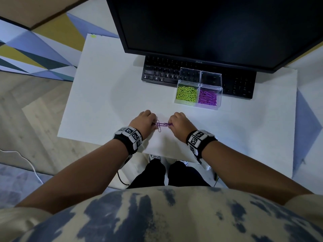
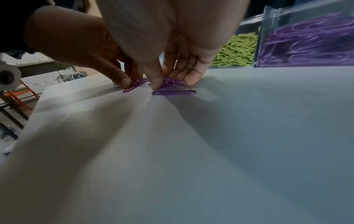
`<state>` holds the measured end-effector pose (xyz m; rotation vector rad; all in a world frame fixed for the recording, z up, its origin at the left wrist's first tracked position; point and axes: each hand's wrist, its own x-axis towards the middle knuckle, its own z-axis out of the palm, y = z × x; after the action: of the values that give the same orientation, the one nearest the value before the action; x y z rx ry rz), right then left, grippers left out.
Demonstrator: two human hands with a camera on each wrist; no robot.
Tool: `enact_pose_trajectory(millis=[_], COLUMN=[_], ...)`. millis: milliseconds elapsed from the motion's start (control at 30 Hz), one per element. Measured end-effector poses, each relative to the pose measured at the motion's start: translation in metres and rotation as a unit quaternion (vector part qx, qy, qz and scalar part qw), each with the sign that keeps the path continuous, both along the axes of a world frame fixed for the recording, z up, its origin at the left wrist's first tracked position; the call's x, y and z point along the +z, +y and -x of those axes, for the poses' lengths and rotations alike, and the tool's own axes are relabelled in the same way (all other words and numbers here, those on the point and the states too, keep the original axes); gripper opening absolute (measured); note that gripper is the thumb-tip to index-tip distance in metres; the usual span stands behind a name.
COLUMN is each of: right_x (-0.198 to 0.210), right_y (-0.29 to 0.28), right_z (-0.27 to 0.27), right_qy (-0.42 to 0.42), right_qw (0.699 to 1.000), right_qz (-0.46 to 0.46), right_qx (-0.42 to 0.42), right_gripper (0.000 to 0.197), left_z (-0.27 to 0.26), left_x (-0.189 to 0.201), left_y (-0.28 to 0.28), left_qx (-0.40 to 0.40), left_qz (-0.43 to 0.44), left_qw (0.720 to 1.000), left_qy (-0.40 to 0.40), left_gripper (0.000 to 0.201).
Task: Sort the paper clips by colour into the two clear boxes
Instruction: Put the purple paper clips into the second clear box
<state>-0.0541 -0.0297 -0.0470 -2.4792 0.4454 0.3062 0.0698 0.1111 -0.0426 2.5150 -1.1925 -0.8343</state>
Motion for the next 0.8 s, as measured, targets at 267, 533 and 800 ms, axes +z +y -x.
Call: enact_pose_trajectory(millis=[267, 533, 800], right_x=[0.010, 0.064, 0.063], right_y=[-0.022, -0.074, -0.131], right_z=[0.019, 0.033, 0.013], right_qy=[0.033, -0.084, -0.033], right_qw=[0.995, 0.960, 0.964], right_qz=[-0.034, -0.059, 0.029], right_qx=[-0.091, -0.260, -0.263], right_gripper=[0.017, 0.019, 0.032], left_z=[-0.009, -0.016, -0.011], left_x=[0.001, -0.001, 0.003], left_y=[0.013, 0.004, -0.014], left_qx=[-0.052, -0.088, -0.169], left_qz=[0.003, -0.004, -0.085], left_qw=[0.998, 0.996, 0.978], left_qy=[0.016, -0.011, -0.091], left_gripper=[0.034, 0.020, 0.032])
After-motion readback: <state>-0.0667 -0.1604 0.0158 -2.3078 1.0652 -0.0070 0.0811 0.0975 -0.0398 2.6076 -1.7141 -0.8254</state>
